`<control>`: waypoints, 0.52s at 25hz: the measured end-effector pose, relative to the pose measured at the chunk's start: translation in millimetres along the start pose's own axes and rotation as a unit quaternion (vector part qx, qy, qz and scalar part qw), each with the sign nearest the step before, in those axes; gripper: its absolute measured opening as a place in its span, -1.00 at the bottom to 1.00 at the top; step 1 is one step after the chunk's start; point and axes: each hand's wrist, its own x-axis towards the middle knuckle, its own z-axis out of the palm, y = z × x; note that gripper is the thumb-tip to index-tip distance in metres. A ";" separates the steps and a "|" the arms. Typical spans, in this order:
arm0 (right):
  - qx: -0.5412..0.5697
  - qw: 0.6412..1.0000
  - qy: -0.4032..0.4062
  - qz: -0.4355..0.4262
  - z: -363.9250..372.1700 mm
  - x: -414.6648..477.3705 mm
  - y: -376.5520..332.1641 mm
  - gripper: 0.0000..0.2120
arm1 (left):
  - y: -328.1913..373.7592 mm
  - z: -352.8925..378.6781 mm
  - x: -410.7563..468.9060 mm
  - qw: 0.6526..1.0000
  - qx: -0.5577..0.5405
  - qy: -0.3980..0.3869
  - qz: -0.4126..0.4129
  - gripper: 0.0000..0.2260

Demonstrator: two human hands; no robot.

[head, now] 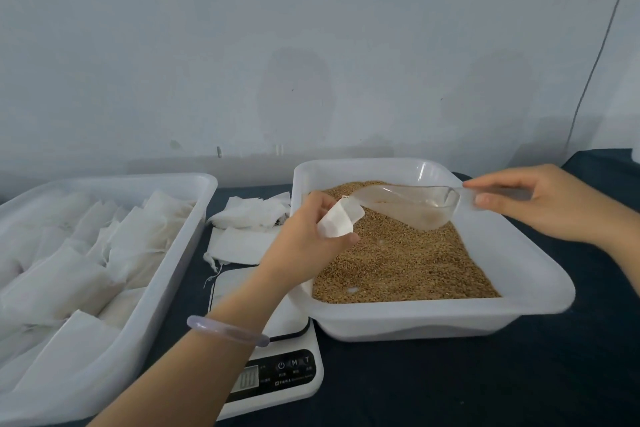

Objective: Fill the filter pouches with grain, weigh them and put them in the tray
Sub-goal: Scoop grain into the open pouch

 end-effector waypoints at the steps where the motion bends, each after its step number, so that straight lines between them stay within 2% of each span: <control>1: -0.010 1.000 0.000 -0.007 -2.4 1.1 -4.8 -0.67 | -0.6 0.5 0.3 1.000 -0.002 0.002 -0.001 -0.70; 5: -0.070 0.997 0.003 -0.044 -7.4 6.2 -19.7 -0.81 | -1.4 0.2 0.1 1.000 0.000 0.000 -0.013 -0.68; 9: -0.168 0.983 0.015 -0.073 -9.8 13.3 -30.4 -0.81 | 1.2 2.2 -0.6 0.999 0.020 -0.024 -0.018 -0.62; 13: -0.208 0.974 0.005 -0.092 -11.6 17.9 -37.9 -0.84 | 4.9 2.6 1.9 0.991 0.110 -0.078 -0.021 -0.47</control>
